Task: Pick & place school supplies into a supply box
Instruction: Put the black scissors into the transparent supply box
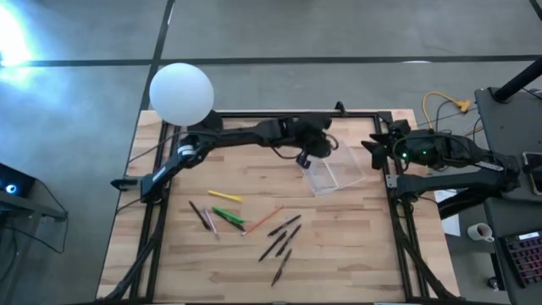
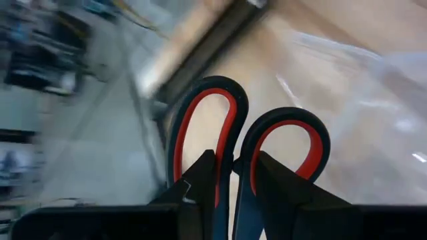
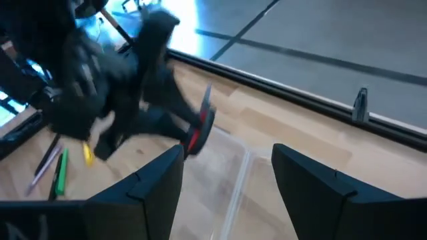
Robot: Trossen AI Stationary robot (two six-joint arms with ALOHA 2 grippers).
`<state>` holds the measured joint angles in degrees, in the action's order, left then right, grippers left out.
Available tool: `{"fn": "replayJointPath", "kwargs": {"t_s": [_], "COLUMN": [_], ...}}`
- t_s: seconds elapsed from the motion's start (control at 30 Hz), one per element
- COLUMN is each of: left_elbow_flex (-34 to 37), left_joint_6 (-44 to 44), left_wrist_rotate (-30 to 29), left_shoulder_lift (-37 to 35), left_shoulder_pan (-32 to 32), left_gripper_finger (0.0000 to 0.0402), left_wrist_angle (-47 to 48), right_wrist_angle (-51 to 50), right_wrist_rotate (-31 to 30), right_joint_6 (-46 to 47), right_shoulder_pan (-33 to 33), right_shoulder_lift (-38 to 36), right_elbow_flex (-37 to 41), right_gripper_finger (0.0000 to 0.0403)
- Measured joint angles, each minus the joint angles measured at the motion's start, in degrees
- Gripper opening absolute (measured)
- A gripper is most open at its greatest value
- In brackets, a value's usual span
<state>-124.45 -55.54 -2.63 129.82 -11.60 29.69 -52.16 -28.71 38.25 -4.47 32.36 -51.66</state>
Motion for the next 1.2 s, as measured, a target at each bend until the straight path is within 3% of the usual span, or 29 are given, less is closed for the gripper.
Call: {"fn": "replayJointPath", "kwargs": {"t_s": [0.23,0.33,0.47,0.73,1.03,1.2], "left_elbow_flex": [12.0,14.9,14.7,13.6,8.2,11.2], "left_joint_6": [-0.2,0.6,4.1,6.6,0.6,-0.3], "left_wrist_rotate": [2.9,2.8,3.2,3.2,0.6,2.2], "left_shoulder_lift": [0.0,-0.4,-1.6,-2.3,-2.5,-2.6], "left_shoulder_pan": [1.5,2.9,4.9,7.1,9.5,9.4], "left_gripper_finger": [0.0065,0.007,0.0074,0.007,0.0068,0.0068], "left_wrist_angle": [-4.8,-2.6,2.8,4.1,2.1,-2.6], "right_wrist_angle": [-1.5,-2.6,-3.3,-3.3,-3.4,-3.4], "right_wrist_rotate": [0.0,0.0,0.0,0.1,0.2,0.2], "right_joint_6": [1.3,2.3,2.3,2.3,3.7,3.6], "right_shoulder_pan": [0.0,0.0,0.0,0.0,0.0,0.0], "right_shoulder_lift": [0.6,1.2,1.8,2.8,2.5,2.5], "right_elbow_flex": [0.3,0.4,0.6,1.6,2.3,2.3], "right_gripper_finger": [0.0219,0.0219,0.0219,0.0219,0.0219,0.0219]}}
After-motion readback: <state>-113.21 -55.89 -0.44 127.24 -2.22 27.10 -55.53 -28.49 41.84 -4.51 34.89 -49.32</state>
